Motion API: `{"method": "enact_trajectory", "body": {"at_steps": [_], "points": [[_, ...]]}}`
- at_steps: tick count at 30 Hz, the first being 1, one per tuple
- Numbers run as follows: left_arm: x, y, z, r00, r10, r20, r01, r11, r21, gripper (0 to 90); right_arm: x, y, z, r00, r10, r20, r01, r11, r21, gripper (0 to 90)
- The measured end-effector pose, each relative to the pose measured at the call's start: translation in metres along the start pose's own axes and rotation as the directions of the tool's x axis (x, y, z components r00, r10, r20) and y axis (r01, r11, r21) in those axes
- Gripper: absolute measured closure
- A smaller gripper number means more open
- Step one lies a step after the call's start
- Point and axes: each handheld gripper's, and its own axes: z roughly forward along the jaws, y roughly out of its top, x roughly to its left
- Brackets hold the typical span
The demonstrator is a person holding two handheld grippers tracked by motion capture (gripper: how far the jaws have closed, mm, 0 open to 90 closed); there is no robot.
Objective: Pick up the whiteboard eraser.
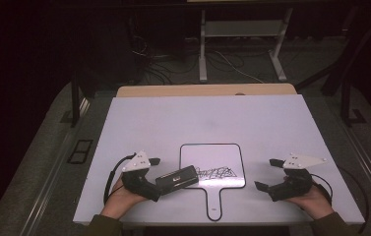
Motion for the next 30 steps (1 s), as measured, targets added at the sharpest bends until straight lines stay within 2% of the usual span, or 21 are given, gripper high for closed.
{"method": "enact_trajectory", "body": {"at_steps": [9,15,18,22,30], "points": [[0.002,0.001,-0.002,0.9999,-0.009,-0.005,0.009,0.9999,-0.005,0.0,0.001,-0.003,-0.002,0.9999,0.000,-0.013,0.000,1.000,-0.014,0.0],[0.003,0.003,-0.003,1.0000,0.002,-0.005,-0.002,1.0000,0.000,1.5,0.001,-0.003,-0.002,0.9998,0.007,-0.016,-0.007,1.000,-0.014,0.0],[0.004,0.004,-0.005,0.9998,-0.014,-0.013,0.014,0.9997,-0.019,1.5,0.001,-0.003,-0.001,0.9998,0.006,-0.016,-0.007,1.000,-0.014,0.0],[0.006,0.006,-0.004,0.9998,-0.019,-0.010,0.019,0.9997,-0.016,1.0,0.002,-0.003,-0.001,0.9998,0.010,-0.019,-0.010,1.000,-0.017,0.0],[0.007,0.013,-0.001,0.9998,0.006,-0.020,-0.007,0.9999,-0.012,0.0,0.000,-0.005,-0.001,0.9996,0.018,-0.021,-0.019,1.000,-0.013,0.0]]}}
